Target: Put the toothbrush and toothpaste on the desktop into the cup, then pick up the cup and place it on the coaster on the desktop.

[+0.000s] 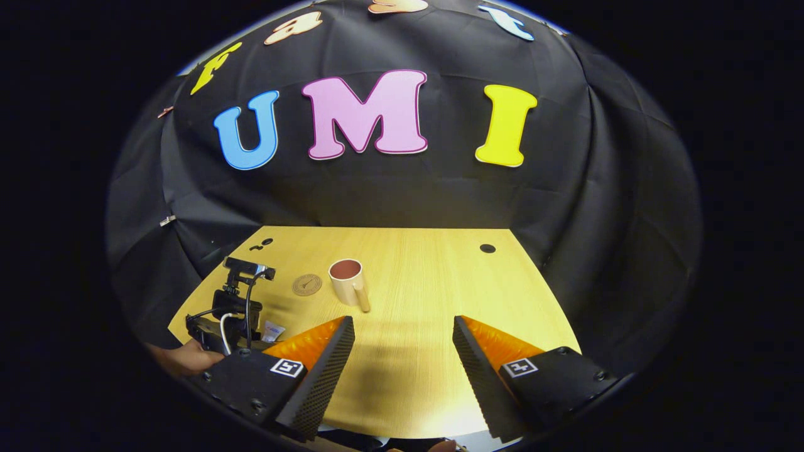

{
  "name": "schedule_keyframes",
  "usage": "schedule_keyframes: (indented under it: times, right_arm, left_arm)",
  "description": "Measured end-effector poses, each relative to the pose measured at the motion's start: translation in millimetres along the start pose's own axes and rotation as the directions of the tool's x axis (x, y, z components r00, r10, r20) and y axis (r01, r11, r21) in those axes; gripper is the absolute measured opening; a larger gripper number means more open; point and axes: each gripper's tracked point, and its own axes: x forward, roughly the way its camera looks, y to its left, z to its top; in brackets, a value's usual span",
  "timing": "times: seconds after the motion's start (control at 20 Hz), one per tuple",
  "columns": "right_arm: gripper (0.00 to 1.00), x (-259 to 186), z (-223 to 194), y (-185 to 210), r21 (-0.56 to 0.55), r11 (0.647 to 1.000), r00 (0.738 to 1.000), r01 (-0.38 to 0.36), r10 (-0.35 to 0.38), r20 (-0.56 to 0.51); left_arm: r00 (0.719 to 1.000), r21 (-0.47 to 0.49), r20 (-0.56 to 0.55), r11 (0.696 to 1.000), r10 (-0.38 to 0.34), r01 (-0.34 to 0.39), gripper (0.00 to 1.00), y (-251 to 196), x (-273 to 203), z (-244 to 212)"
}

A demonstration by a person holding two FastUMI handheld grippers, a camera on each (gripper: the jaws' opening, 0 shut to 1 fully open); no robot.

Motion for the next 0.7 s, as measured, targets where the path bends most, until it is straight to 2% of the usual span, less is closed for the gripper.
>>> schedule_keyframes:
  times: [0.1,0.2,0.35,0.4,0.45,0.6,0.65,0.7]
  right_arm:
    - [0.98,0.8,-4.0,5.4,0.005,1.000,1.000,-0.004,0.005,-0.016]
    - [0.98,2.0,-9.2,13.4,0.012,1.000,0.999,-0.014,0.014,-0.036]
    - [0.98,5.4,-22.2,28.6,0.024,0.999,0.996,-0.040,0.042,-0.079]
    - [0.98,7.1,-27.0,34.6,0.026,0.998,0.994,-0.049,0.051,-0.096]
    - [0.98,8.9,-31.5,40.2,0.028,0.998,0.992,-0.056,0.059,-0.113]
    - [0.98,14.8,-45.2,59.4,0.034,0.996,0.983,-0.085,0.089,-0.162]
    - [0.98,17.4,-51.5,66.1,0.034,0.995,0.979,-0.095,0.099,-0.179]
    - [0.98,19.2,-57.0,71.8,0.032,0.994,0.975,-0.100,0.104,-0.198]
  left_arm:
    - [1.000,-0.012,-0.016,1.000,-0.018,0.018,0.84,-1.4,-0.6,-2.3]
    - [0.997,-0.025,-0.038,0.997,-0.069,0.069,0.81,-7.2,0.6,-4.9]
    - [0.995,-0.025,-0.050,0.996,-0.082,0.081,0.53,-2.2,0.3,-5.2]
    - [0.995,-0.017,-0.058,0.996,-0.084,0.084,0.50,-1.5,1.0,-7.2]
    - [0.994,-0.012,-0.065,0.996,-0.090,0.089,0.41,-1.1,-2.0,-6.9]
    - [0.991,-0.002,-0.083,0.995,-0.104,0.104,0.41,-0.7,-0.9,-10.1]
    - [0.990,0.000,-0.084,0.994,-0.109,0.109,0.36,-0.1,-1.9,-10.3]
    - [0.989,-0.008,-0.087,0.993,-0.119,0.119,0.35,2.2,-4.8,-12.6]
